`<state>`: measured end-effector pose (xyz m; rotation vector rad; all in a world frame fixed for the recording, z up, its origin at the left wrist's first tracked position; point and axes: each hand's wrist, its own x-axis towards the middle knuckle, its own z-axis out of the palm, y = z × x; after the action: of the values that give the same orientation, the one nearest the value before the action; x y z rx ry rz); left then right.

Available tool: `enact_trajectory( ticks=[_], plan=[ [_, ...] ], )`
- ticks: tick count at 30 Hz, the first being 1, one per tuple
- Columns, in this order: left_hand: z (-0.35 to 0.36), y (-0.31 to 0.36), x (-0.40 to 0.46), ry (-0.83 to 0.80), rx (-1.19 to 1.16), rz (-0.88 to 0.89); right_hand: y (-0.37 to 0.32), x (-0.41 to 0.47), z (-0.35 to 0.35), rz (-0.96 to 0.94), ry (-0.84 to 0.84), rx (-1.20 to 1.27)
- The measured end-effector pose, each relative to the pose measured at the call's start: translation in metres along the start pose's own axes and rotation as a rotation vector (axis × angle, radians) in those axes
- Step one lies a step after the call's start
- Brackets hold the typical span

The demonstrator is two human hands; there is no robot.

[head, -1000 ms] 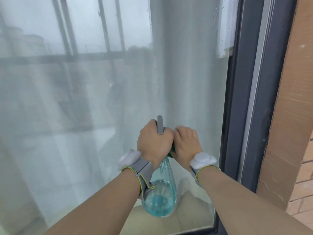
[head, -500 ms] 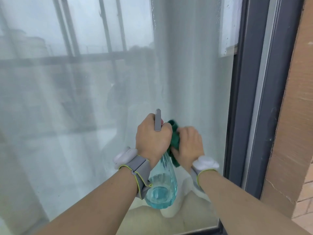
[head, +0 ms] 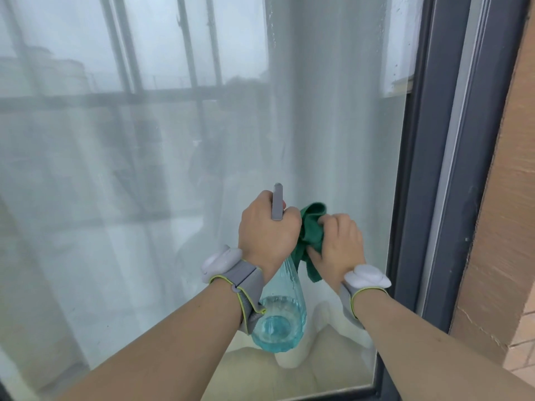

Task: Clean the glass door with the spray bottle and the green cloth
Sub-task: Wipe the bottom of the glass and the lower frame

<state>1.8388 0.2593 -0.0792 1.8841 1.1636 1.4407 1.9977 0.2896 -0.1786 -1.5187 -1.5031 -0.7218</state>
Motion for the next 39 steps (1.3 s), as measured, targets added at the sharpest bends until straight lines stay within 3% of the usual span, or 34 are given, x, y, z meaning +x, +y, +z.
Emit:
enact_trajectory(
  ticks=[2, 4, 6, 9, 13, 21, 29, 32, 36, 37, 39],
  plan=[
    [0.001, 0.002, 0.001, -0.009, -0.007, -0.003, -0.001, 0.004, -0.002, 0.211, 0.072, 0.063],
    [0.004, 0.006, 0.001, -0.018, -0.005, 0.014, 0.0, 0.003, -0.004, 0.242, 0.104, 0.08],
    [0.011, 0.012, 0.0, -0.034, 0.0, 0.036, 0.007, -0.005, -0.005, 0.043, 0.06, 0.057],
    [0.027, 0.017, -0.004, -0.093, 0.036, 0.051, 0.021, -0.025, -0.008, -0.309, -0.143, -0.018],
    [0.066, 0.018, -0.015, -0.177, 0.066, 0.024, 0.045, -0.057, -0.009, -0.498, -0.284, -0.151],
    [0.113, 0.029, -0.022, -0.291, 0.028, -0.063, 0.08, -0.055, -0.041, -0.176, -0.176, -0.169],
    [0.101, 0.021, -0.017, -0.21, 0.14, -0.059, 0.082, -0.021, -0.037, -0.11, -0.233, -0.059],
    [0.086, 0.021, -0.011, -0.147, 0.079, -0.057, 0.067, 0.011, -0.036, 0.115, -0.07, 0.021],
    [0.073, 0.029, -0.005, -0.097, 0.039, -0.006, 0.047, 0.041, -0.028, 0.898, 0.341, 0.297],
    [0.072, 0.03, -0.005, -0.088, 0.049, 0.022, 0.042, 0.041, -0.027, 1.006, 0.386, 0.347],
    [0.068, 0.033, -0.003, -0.074, 0.073, 0.072, 0.034, 0.028, -0.022, 1.0, 0.359, 0.407]
  ],
)
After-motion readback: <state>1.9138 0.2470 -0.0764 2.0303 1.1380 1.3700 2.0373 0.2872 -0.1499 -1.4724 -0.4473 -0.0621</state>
